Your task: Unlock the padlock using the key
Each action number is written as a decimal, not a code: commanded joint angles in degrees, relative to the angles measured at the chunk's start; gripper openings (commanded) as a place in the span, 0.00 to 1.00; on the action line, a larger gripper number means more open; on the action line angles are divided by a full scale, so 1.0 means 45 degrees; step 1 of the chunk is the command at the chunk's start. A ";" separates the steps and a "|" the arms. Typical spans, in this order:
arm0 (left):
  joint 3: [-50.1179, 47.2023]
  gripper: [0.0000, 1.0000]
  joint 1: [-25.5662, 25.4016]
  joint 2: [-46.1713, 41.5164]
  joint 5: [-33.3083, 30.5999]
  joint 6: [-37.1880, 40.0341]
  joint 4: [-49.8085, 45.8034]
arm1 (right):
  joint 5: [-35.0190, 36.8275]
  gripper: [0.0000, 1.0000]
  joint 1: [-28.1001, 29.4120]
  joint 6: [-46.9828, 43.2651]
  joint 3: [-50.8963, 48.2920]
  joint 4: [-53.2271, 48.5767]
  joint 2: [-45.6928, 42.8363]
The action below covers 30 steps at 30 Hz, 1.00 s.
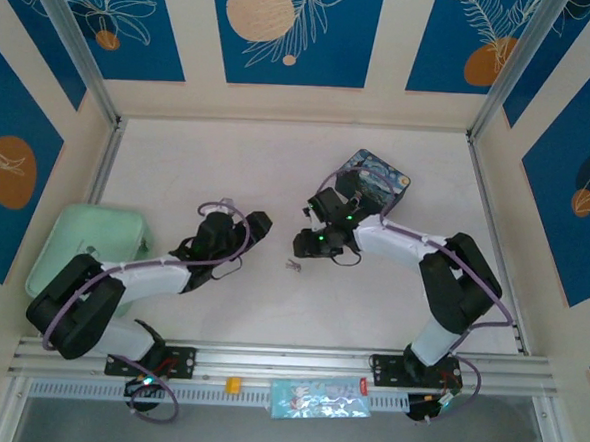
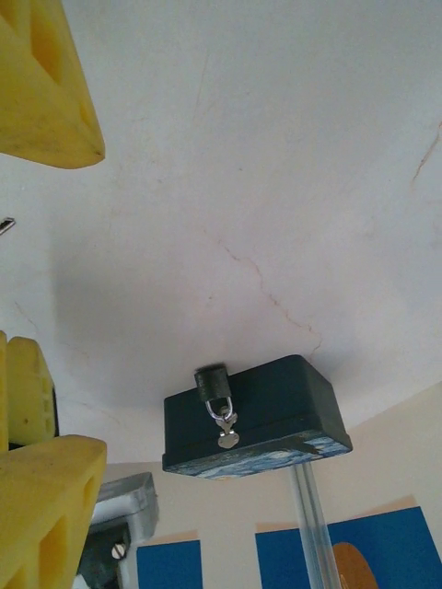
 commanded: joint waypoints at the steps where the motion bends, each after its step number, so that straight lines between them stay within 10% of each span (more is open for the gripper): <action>1: 0.0053 0.76 0.0146 -0.0505 -0.0432 0.0423 -0.0643 | 0.1063 0.45 0.0814 -0.0944 0.0765 -0.0913 0.0806; 13: -0.0249 0.77 0.0244 -0.1374 -0.0924 0.0605 -0.1161 | 0.3119 0.42 0.1972 -0.1088 0.1698 -0.2301 0.2484; 24: -0.0308 0.77 0.0249 -0.1615 -0.0971 0.0591 -0.1251 | 0.2517 0.00 0.1759 -0.0670 0.1104 -0.1201 0.2916; 30: -0.0345 0.77 0.0244 -0.1397 -0.0472 0.0596 -0.0721 | 0.0899 0.00 0.1072 -0.0810 -0.0307 0.0994 0.1446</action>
